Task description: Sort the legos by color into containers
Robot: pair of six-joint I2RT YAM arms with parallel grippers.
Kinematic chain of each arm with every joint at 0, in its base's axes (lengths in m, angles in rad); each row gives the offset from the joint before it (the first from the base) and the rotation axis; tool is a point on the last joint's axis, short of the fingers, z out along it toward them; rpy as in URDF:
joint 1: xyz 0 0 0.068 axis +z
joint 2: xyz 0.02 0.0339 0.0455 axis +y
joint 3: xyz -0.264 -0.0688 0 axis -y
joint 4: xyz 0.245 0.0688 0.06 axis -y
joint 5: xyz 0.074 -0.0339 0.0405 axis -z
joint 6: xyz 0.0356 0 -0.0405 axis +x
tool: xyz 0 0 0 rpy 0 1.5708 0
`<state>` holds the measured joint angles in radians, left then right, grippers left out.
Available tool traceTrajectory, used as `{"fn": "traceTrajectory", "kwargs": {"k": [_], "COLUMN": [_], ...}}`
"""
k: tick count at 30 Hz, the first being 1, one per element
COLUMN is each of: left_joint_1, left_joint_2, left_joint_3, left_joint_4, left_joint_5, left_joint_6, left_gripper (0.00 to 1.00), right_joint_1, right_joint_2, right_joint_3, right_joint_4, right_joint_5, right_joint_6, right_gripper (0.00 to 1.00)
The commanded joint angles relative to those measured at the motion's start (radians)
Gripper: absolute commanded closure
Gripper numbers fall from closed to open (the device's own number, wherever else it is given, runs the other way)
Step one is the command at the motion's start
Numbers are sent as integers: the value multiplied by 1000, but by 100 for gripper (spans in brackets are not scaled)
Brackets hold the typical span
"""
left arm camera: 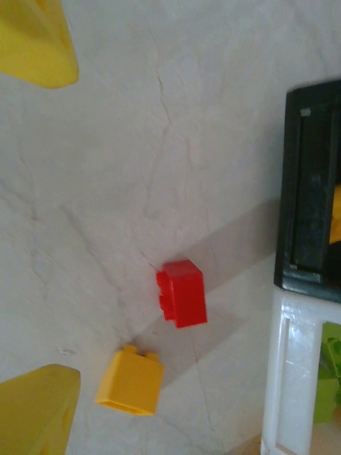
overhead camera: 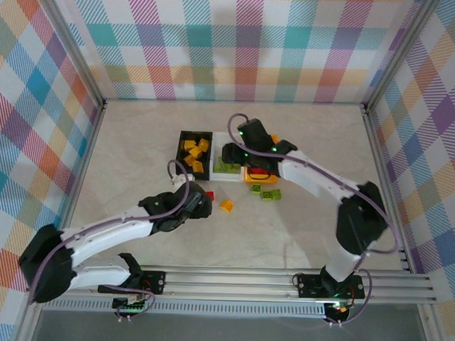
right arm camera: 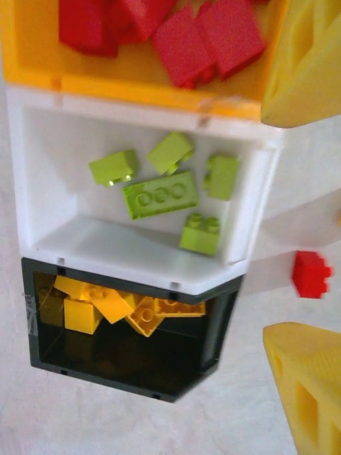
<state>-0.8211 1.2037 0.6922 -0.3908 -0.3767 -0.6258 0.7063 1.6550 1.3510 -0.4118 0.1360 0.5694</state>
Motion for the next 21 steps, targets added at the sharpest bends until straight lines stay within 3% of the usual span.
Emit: {"fn": "traceTrajectory", "kwargs": {"k": [1, 9, 16, 21], "left_joint_1": [39, 66, 65, 65], "left_joint_2": [140, 396, 425, 421], "left_joint_3": [79, 180, 150, 134], "left_joint_4": [160, 220, 230, 221], "left_joint_5": [109, 109, 70, 64], "left_joint_6": [50, 73, 79, 89], "left_gripper": [6, 21, 50, 63], "right_joint_1": [-1, -1, -1, -2], "right_joint_2": [-106, -322, -381, -388], "right_joint_3": [-132, -343, -398, -440], "right_joint_4": [54, 47, 47, 53], "right_joint_5": [-1, 22, 43, 67], "right_joint_6": [37, 67, 77, 95], "right_gripper": [27, 26, 25, 25]}}
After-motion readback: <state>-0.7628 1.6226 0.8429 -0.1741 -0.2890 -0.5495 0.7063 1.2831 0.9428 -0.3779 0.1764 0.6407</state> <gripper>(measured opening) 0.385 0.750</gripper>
